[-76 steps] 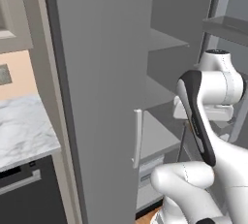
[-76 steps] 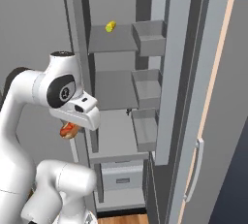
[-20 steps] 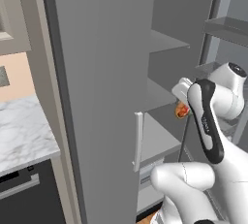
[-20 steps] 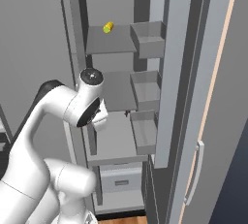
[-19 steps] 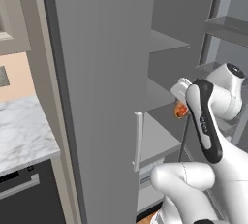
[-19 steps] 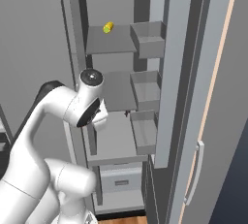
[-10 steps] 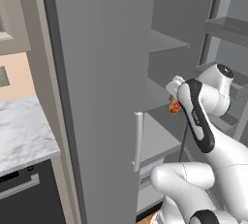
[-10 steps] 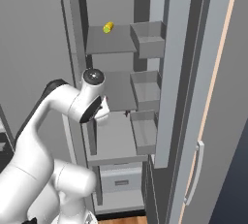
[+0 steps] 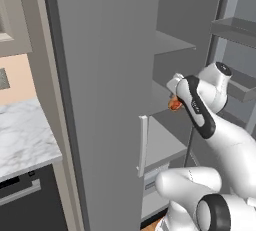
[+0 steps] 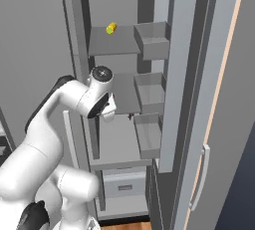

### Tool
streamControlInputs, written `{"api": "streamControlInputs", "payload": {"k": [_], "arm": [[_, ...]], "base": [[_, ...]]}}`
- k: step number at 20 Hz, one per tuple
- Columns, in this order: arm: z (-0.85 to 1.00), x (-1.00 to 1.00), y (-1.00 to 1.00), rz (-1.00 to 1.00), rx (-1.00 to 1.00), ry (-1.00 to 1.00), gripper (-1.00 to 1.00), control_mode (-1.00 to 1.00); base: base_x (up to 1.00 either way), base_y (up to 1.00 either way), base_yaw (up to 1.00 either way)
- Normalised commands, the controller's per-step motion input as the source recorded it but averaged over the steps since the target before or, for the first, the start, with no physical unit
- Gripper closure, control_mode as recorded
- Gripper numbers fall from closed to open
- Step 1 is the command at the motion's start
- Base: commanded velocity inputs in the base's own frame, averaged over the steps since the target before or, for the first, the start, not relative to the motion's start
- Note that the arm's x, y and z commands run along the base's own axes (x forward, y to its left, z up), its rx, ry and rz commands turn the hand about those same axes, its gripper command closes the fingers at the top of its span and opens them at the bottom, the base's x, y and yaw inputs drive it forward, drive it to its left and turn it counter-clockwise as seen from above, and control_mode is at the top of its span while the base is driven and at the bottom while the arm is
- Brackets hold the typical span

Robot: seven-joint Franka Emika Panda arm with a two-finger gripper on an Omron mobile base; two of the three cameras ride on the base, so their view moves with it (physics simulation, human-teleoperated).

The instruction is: Store the hot dog in the freezer for long-term storage. Close the freezer door after placing the cooked food.

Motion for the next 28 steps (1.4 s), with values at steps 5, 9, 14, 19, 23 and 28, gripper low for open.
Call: {"api": "streamControlInputs", "payload": {"k": [5, 9, 14, 19, 23, 28], "arm": [[-0.1, 0.42, -0.02, 0.0, 0.0, 0.0, 1.0, -1.0], [-0.12, 0.44, 0.0, 0.0, 0.0, 0.0, 1.0, -1.0], [-0.2, 0.34, -0.09, 0.0, 0.0, 0.0, 1.0, -1.0], [-0.13, 0.31, -0.09, 0.0, 0.0, 0.0, 1.0, -1.0], [-0.13, 0.37, 0.0, 0.0, 0.0, 0.0, 1.0, -1.0], [-0.1, 0.37, -0.03, 0.0, 0.0, 0.0, 1.0, -1.0]], "base": [[0.0, 0.0, 0.0], [0.0, 0.0, 0.0], [0.0, 0.0, 0.0], [0.0, 0.0, 0.0], [0.0, 0.0, 0.0], [0.0, 0.0, 0.0]]}}
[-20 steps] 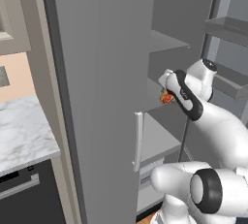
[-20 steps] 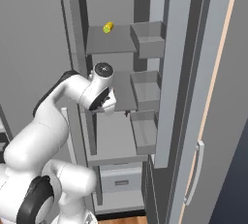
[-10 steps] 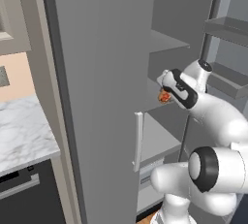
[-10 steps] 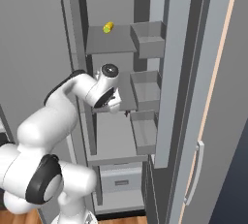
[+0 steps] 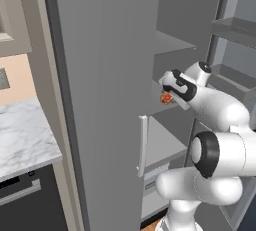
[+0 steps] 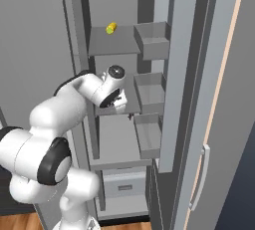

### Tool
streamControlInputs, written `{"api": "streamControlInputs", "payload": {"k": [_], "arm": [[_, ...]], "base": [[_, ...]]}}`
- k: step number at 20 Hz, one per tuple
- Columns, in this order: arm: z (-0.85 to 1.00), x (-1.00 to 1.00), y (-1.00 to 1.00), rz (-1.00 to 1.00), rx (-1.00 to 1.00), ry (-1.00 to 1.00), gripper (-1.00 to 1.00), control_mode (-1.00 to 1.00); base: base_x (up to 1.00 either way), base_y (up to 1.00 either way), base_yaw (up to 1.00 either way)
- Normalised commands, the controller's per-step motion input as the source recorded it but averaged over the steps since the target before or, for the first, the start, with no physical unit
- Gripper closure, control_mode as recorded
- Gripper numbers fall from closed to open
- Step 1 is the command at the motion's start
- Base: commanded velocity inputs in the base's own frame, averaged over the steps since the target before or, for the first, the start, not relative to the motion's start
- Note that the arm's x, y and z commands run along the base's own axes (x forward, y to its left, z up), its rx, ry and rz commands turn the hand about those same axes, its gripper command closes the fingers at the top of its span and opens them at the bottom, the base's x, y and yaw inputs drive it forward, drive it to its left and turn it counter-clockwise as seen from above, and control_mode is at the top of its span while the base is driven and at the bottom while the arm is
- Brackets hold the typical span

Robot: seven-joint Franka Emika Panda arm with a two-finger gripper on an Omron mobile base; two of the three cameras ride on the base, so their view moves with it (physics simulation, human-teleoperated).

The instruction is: Store the hot dog in the freezer for long-term storage. Close the freezer door after placing the cooked food.

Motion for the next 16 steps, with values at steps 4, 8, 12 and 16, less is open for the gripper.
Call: {"api": "streamControlInputs", "payload": {"k": [4, 8, 12, 16], "arm": [[-0.06, 0.31, 0.0, 0.0, 0.0, 0.0, 1.0, -1.0], [-0.08, 0.32, -0.04, 0.0, 0.0, 0.0, 1.0, -1.0], [-0.15, 0.31, -0.09, 0.0, 0.0, 0.0, 1.0, -1.0], [-0.23, 0.31, -0.17, 0.0, 0.0, 0.0, 1.0, -1.0]], "base": [[0.0, 0.0, 0.0], [0.0, 0.0, 0.0], [0.0, 0.0, 0.0], [0.0, 0.0, 0.0]]}}
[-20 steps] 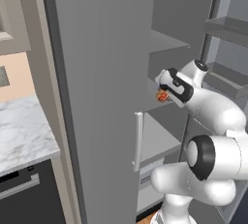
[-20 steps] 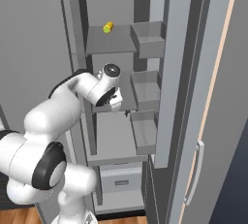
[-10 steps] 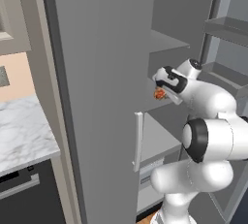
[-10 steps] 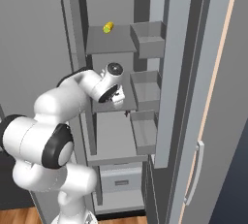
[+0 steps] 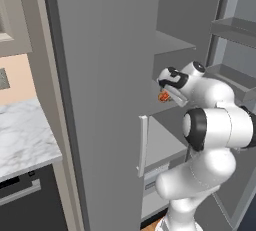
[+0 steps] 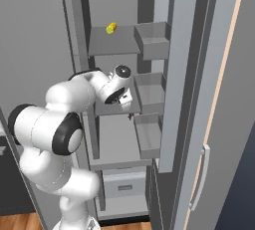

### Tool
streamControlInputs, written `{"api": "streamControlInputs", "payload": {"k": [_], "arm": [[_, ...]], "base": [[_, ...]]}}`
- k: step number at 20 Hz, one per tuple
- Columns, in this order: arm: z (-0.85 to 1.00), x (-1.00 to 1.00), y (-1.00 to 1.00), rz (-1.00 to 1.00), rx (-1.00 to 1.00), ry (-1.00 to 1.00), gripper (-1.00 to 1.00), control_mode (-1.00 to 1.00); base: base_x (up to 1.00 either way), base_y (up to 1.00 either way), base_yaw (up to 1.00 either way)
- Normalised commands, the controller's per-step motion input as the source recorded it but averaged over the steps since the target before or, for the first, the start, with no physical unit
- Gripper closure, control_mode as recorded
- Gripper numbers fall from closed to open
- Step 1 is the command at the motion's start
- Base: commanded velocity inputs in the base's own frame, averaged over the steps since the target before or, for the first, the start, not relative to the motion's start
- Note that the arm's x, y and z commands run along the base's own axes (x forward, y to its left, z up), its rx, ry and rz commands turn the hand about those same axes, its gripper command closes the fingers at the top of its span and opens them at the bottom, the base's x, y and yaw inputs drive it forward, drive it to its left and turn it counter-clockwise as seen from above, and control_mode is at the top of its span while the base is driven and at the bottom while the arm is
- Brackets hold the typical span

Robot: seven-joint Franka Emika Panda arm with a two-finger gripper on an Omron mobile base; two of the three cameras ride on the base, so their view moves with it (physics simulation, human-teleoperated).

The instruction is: Store the hot dog in the freezer for long-term storage. Close the freezer door after placing the cooked food.

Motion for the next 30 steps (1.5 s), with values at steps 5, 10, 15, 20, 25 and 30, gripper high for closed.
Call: {"api": "streamControlInputs", "payload": {"k": [5, 10, 15, 20, 25, 30], "arm": [[-0.18, 0.29, -0.09, 0.0, 0.0, 0.0, 1.0, -1.0], [-0.05, 0.23, 0.0, 0.0, 0.0, 0.0, 1.0, -1.0], [-0.12, 0.2, 0.0, 0.0, 0.0, 0.0, 1.0, -1.0], [-0.13, 0.17, 0.0, 0.0, 0.0, 0.0, 1.0, -1.0], [-0.12, 0.37, 0.0, 0.0, 0.0, 0.0, 1.0, -1.0], [-0.04, 0.47, 0.0, 0.0, 0.0, 0.0, 1.0, -1.0]], "base": [[0.0, 0.0, 0.0], [0.0, 0.0, 0.0], [0.0, 0.0, 0.0], [0.0, 0.0, 0.0], [0.0, 0.0, 0.0], [0.0, 0.0, 0.0]]}}
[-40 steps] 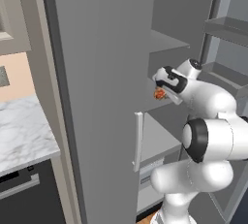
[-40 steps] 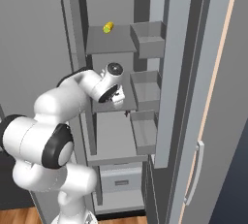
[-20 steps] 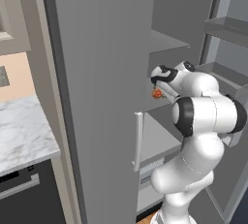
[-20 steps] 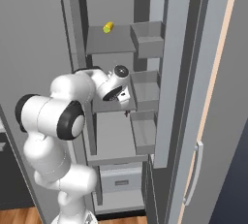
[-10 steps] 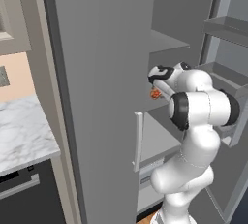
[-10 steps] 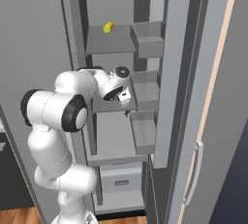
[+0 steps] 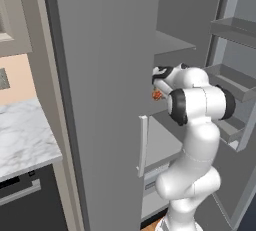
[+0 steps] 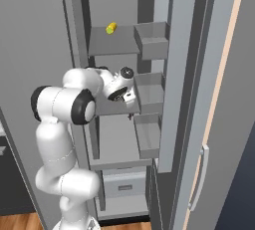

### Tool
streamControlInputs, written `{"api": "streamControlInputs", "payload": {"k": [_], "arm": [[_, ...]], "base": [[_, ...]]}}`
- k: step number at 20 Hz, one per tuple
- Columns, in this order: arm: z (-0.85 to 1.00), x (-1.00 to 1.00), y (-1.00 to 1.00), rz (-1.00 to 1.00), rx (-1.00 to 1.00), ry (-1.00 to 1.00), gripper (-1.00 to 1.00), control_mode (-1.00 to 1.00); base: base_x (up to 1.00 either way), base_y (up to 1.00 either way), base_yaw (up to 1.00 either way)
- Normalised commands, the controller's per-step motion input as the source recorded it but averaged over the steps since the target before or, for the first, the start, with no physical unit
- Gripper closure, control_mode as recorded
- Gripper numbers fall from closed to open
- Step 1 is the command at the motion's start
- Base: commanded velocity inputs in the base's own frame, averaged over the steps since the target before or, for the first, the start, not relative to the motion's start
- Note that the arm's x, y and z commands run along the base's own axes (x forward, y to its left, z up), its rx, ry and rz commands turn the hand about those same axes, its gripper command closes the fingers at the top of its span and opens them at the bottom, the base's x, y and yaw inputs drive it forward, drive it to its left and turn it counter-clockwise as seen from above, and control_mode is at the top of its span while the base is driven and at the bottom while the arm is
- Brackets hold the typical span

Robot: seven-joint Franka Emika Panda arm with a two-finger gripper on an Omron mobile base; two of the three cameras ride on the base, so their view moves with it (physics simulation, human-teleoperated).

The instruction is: Store the hot dog in the freezer for long-term storage. Close the freezer door after placing the cooked food.

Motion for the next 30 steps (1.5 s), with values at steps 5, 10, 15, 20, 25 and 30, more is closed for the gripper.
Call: {"api": "streamControlInputs", "payload": {"k": [5, 10, 15, 20, 25, 30], "arm": [[-0.08, 0.38, 0.0, 0.0, 0.0, 0.0, 1.0, -1.0], [-0.06, 0.19, 0.0, 0.0, 0.0, 0.0, -1.0, -1.0], [-0.06, 0.12, 0.0, 0.0, 0.0, 0.0, -1.0, -1.0], [-0.01, 0.04, 0.0, 0.0, 0.0, 0.0, -1.0, -1.0], [0.0, 0.0, 0.0, 0.0, 0.0, 0.0, -1.0, -1.0], [0.0, -0.26, 0.01, -0.02, 0.0, 0.0, -1.0, -1.0]], "base": [[0.0, 0.0, 0.0], [0.0, 0.0, 0.0], [0.0, 0.0, 0.0], [0.0, 0.0, 0.0], [0.0, 0.0, 0.0], [0.0, 0.0, 0.0]]}}
